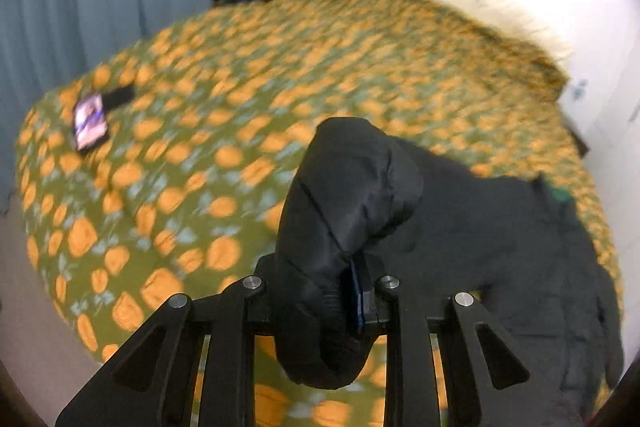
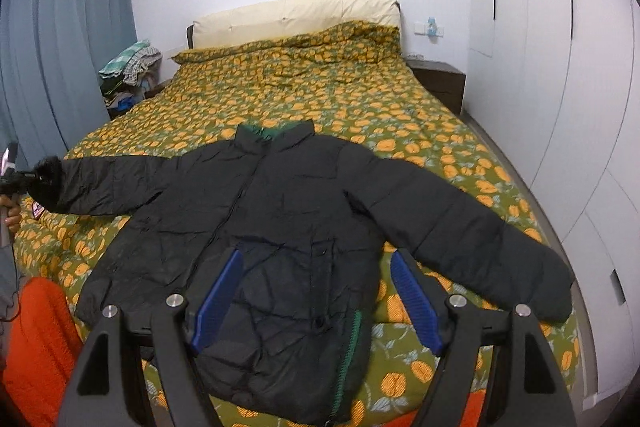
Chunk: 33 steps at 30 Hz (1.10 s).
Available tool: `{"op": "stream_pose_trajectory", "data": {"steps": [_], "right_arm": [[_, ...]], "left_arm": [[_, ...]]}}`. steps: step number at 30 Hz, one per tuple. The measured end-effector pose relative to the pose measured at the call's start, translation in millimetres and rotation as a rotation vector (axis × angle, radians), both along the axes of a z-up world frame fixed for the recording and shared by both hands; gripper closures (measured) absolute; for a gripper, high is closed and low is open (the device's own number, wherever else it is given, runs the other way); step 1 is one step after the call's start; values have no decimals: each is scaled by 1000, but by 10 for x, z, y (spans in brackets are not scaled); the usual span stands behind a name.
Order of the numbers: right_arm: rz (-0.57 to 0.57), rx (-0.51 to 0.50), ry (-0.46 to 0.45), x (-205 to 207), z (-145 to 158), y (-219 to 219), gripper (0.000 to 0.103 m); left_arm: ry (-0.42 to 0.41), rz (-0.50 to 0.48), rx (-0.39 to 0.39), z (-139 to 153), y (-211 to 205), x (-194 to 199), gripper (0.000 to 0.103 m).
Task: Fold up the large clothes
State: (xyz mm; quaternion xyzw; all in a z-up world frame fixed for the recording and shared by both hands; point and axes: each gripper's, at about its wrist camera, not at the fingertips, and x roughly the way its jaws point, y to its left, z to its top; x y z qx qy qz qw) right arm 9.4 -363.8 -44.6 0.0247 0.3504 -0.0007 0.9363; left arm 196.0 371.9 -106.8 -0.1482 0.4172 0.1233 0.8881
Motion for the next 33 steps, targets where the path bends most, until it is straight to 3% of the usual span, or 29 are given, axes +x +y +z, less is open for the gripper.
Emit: {"op": "stream_pose_trajectory", "data": {"steps": [2,4,8,10,13,17,19,21,26,28,29,31,33], "right_arm": [[-3,6,29,19,-53,-6,25],[-5,19,53,9,-89,-42,25],[-28,35,131,-40,-217,-190,25],[-46,34,181,-49,-319,-281,25],[-60,62,292,-47,-576,-441,25],[-27,177,414,-11,-944,-529,25],[-6,247,464,58,-1141,-555,25],[-1,284,507,139,-1336,-565,25],[14,378,596,312,-1728,-593,25],[13,398,633,359,-1807,-593,25],[25,392,642,373,-1815,-581,38],[56,364,642,397,-1771,-533,73],[73,337,643,406,-1710,-500,78]], "left_arm": [[52,21,-5,-187,94,44,78],[85,55,-3,-330,129,12,70],[102,98,11,-396,97,-150,50],[102,87,-3,-365,32,-289,45],[114,-20,-64,-341,-217,-454,41],[193,-315,-145,-390,-1081,-645,27],[256,-466,-145,-520,-1632,-729,27],[324,-536,-150,-690,-1986,-752,27],[494,-555,-204,-1275,-2419,-732,29],[506,-561,-244,-1355,-2470,-751,48],[503,-572,-245,-1344,-2500,-766,62],[486,-597,-210,-1293,-2571,-804,72],[483,-619,-204,-1254,-2635,-855,78]]}}
